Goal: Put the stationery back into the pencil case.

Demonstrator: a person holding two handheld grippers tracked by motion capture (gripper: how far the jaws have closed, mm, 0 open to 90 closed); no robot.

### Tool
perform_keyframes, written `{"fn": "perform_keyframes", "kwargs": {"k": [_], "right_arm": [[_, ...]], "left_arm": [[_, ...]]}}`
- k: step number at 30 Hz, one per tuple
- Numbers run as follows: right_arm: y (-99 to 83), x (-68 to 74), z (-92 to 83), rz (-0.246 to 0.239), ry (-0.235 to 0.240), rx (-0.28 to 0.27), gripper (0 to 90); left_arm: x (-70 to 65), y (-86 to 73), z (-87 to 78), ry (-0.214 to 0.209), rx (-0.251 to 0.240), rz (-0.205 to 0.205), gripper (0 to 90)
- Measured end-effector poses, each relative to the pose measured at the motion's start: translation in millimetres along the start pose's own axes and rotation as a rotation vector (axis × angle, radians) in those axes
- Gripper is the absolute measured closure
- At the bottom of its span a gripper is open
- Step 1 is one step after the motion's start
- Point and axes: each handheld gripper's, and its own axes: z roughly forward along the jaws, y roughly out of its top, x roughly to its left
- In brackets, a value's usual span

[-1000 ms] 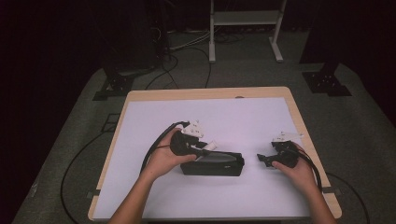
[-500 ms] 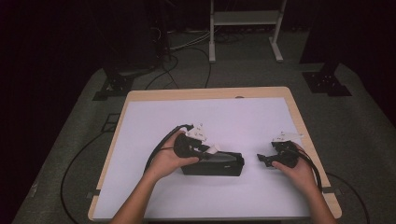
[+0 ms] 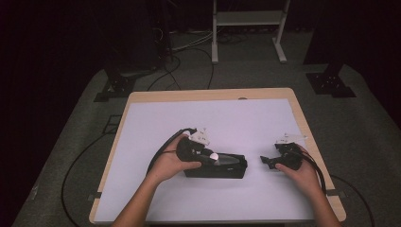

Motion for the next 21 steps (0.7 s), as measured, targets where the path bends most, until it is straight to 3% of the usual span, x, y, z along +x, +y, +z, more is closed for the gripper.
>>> {"fn": "perform_keyframes", "kwargs": {"k": [13, 21], "right_arm": [[0.0, 0.0, 0.0, 0.001, 0.000, 0.000, 12.5], [0.0, 0.0, 0.0, 0.000, 0.000, 0.000, 12.5]], "left_arm": [[1.0, -12.7, -21.8, 0.045, -0.019, -0.030, 42.4], [6.7, -29.5, -39.8, 0.094, -0.022, -0.079, 33.3]]}}
